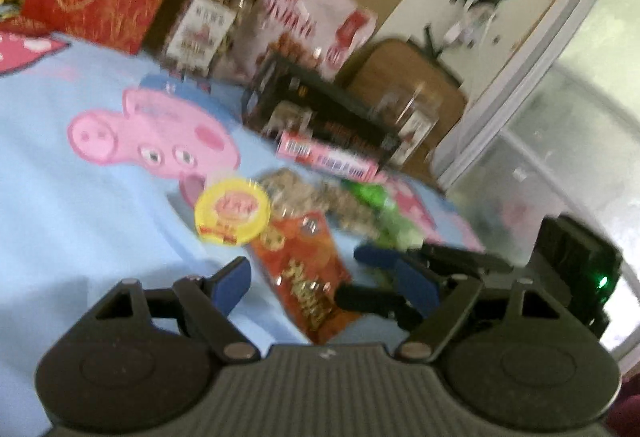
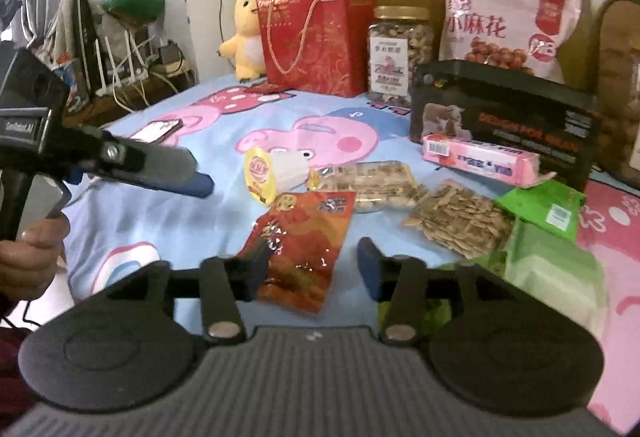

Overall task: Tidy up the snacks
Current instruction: 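Lift the red snack bag with the right tool and release it into the black box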

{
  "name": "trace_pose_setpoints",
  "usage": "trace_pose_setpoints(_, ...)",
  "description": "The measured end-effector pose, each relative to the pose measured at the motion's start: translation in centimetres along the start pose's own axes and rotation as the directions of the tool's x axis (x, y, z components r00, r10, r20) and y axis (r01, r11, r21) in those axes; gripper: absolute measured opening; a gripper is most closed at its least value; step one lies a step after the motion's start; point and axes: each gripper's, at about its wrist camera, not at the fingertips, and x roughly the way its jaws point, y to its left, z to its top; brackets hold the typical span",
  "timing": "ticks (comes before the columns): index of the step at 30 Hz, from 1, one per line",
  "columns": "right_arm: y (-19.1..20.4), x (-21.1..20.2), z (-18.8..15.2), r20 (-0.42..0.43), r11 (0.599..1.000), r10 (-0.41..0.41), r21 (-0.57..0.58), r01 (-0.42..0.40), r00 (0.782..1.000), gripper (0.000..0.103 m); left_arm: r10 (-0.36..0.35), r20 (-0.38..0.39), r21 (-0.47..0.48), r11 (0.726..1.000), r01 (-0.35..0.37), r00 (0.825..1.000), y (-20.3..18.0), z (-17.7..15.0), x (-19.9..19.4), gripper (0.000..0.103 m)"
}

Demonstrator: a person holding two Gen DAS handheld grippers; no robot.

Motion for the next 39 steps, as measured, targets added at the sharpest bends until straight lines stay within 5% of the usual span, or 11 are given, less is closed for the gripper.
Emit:
trace_pose_setpoints(4, -0.3, 1.9, 0.3, -0.046, 0.999, 0.045, 0.022, -0.044, 0.998, 0.061, 0.004, -0.018, -0.016, 1.0, -0.004, 1.0, 0.2, -0.6, 0.9, 0.082)
trace_pose_setpoints(9, 0.9, 1.2, -0.1, -0.016, 0.994, 0.113, -0.006, -0.113, 0.993, 0.044, -0.02, -0.017, -0.007, 1.0, 0.02, 1.0, 0.0, -0.9, 1.0, 0.08)
trace_pose_setpoints(12, 1.0, 0.2, -0.5, 0.011, 0.993, 0.118, -0.003, -0.118, 0.993, 0.037, -0.039, -0.025, -0.011, 0.999, 0.038, 0.999, 0.0, -0.9, 1.4, 0.071)
trace_pose_setpoints(14, 1.0, -0.4, -0.9, 0.024, 0.993, 0.119, 0.017, -0.119, 0.993, 0.033, -0.048, -0.024, -0.001, 0.999, 0.048, 0.999, -0.3, -0.9, 1.6, 0.056)
trace_pose_setpoints(18, 1.0, -1.1, -1.1, 0.045, 0.991, 0.117, 0.058, -0.119, 0.992, 0.028, -0.07, -0.013, 0.034, 0.997, 0.07, 0.997, -1.2, -0.7, 1.6, 0.051)
trace_pose_setpoints(34, -1.5, -3.0, 0.4, 0.132, 0.962, 0.109, 0.235, -0.138, 0.985, 0.019, -0.128, 0.019, 0.131, 0.984, 0.124, 0.992, -4.4, 2.5, 1.8, 0.051)
trace_pose_setpoints(39, -4.2, -3.4, -0.2, 0.147, 0.91, 0.116, 0.381, -0.165, 0.982, 0.018, -0.1, 0.043, 0.076, 0.992, 0.096, 0.994, -3.2, 3.1, 1.5, 0.072)
